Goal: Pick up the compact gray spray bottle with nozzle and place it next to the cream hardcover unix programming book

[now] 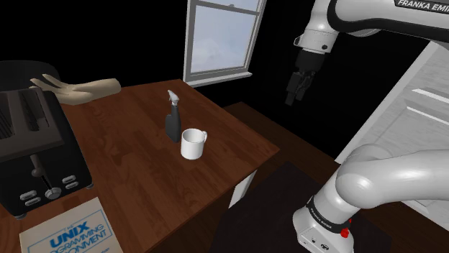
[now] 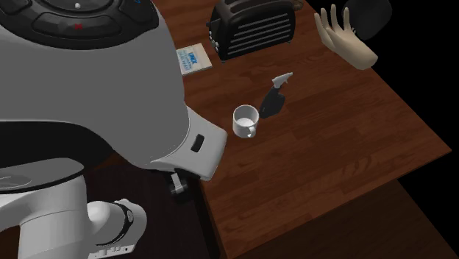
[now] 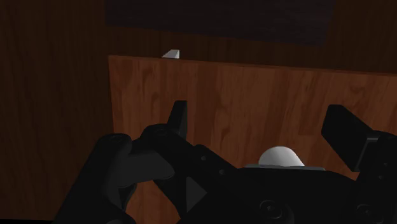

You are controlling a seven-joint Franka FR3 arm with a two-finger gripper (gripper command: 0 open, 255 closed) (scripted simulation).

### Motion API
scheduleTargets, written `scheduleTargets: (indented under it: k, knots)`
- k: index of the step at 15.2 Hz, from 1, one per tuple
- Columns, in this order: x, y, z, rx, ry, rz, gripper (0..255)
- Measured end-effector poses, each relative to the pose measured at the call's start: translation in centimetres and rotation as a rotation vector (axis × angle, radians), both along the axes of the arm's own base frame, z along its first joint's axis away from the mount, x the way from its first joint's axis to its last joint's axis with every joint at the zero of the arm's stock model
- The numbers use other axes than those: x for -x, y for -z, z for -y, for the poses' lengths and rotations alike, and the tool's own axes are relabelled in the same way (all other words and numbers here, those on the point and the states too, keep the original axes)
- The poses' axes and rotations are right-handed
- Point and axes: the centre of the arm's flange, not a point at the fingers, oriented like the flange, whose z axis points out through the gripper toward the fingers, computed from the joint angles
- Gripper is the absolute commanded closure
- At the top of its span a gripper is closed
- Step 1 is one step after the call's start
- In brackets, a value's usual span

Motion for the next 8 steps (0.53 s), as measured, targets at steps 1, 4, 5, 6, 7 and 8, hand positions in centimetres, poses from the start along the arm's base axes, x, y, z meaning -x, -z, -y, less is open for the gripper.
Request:
scheduleTargets:
  k: [1,4,5,6,7,8]
  knots:
    - [0.0,0.0,0.0,0.000,0.000,0.000,0]
    - [-2.3,0.7,-1.3,0.004,-0.002,0.007,0]
    - [-3.3,1.1,-1.9,0.006,-0.002,0.010,0]
    - [-4.4,1.4,-2.5,0.008,-0.003,0.014,0]
    - [-5.4,1.8,-3.1,0.010,-0.003,0.017,0]
    - [-6.4,2.0,-4.1,0.011,-0.004,0.021,0]
